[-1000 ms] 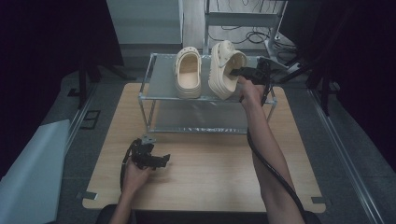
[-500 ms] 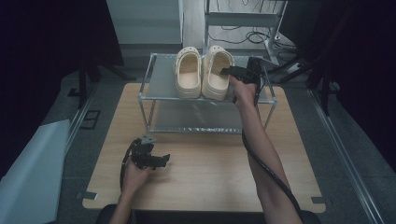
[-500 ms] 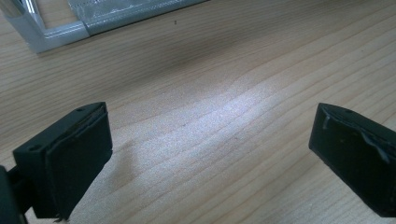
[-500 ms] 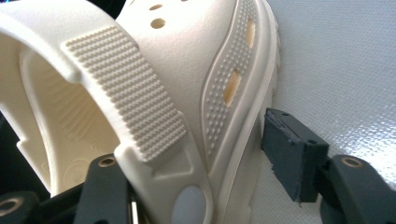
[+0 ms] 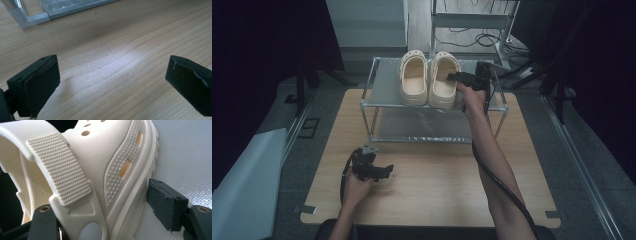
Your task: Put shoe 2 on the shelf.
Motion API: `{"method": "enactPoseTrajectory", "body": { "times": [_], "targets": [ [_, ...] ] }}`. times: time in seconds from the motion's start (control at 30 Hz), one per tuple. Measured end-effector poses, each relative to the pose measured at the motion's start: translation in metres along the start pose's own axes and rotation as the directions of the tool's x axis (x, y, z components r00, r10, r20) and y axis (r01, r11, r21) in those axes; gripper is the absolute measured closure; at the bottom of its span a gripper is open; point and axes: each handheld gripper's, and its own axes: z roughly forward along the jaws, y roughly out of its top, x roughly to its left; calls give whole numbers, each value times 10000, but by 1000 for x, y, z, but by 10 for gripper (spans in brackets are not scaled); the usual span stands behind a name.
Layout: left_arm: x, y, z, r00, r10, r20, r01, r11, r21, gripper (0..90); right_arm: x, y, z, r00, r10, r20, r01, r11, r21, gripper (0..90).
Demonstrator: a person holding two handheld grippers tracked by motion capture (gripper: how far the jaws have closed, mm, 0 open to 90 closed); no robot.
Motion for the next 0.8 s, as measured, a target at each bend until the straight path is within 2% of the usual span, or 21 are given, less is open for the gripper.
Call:
{"method": "enactPoseTrajectory", "body": {
  "times": [0.2,0.27,0.33,0.4,0.43,0.47,0.57,0.6,0.73,0.8],
  "targets": [
    [-1,0,0,10000,10,24,-10,10000,10,0,1,0,-2,9993,-361,11,360,9992,191,291],
    [-1,0,0,10000,15,23,-15,10000,22,0,2,1,-1,9988,-474,112,471,9986,247,284],
    [-1,0,0,10000,11,28,-11,10000,20,0,6,1,0,9966,-785,245,775,9963,379,283],
    [-1,0,0,10000,17,34,-17,10000,27,0,7,1,1,9962,-816,313,803,9959,429,281],
    [-1,0,0,10000,21,40,-21,10000,29,0,8,1,2,9960,-856,262,844,9955,420,229],
    [-1,0,0,10000,23,45,-23,10000,34,0,8,1,2,9960,-884,-101,887,9953,375,165],
    [-1,0,1,10000,33,62,-34,10000,47,0,12,2,2,9947,-1027,-13,1027,9940,387,154],
    [-1,0,0,9999,43,114,-44,9999,90,0,16,4,1,9929,-1184,111,1178,9922,415,157],
    [-1,0,0,9999,14,103,-15,10000,59,0,19,6,-2,9929,-1189,70,1187,9926,241,178],
    [-1,0,1,10000,40,86,-41,10000,64,0,17,8,-8,9953,-963,-140,964,9953,61,246]
  ]
}}
